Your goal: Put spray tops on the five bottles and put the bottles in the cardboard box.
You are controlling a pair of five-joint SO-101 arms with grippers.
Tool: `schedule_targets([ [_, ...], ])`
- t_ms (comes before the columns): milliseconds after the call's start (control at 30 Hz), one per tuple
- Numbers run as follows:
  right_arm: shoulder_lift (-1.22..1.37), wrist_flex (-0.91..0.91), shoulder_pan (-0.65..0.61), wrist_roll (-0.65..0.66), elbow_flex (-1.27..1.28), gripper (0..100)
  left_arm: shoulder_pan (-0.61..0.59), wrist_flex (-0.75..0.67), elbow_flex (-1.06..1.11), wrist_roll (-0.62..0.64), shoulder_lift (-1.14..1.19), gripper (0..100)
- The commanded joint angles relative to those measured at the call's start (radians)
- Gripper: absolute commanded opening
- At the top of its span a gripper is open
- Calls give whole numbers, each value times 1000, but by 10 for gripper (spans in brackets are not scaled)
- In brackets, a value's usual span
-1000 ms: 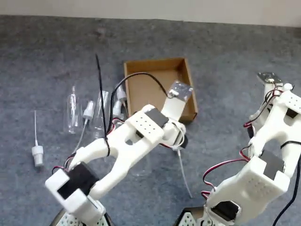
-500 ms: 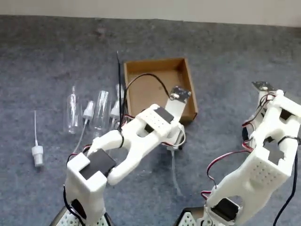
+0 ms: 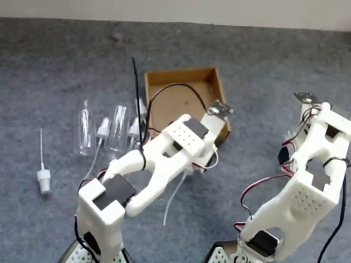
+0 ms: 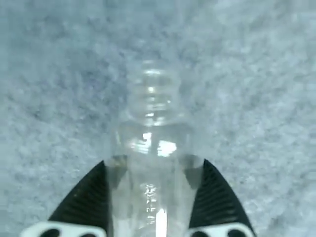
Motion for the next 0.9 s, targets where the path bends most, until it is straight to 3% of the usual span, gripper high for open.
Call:
schedule_targets([
  [0,-122,70,-47,-11,-61,2,58,68,-44,-41,-162,3],
  [133,-280,84,-124,-17,-51,2,31,68,22,-101,-364,3],
  [333,-539,73,-260,-87,110,3,-125,61,113,-104,-756,3],
  [533,-812,-85,-515,-196,335,3,-380,40,170,-103,-1136,3],
  [733,-1036,-271,-740,-305,553,3,-622,41,209,-94,-1342,3],
  [867,-1184,-407,-888,-321,737,3,-733,-6,248,43,-1429,3],
])
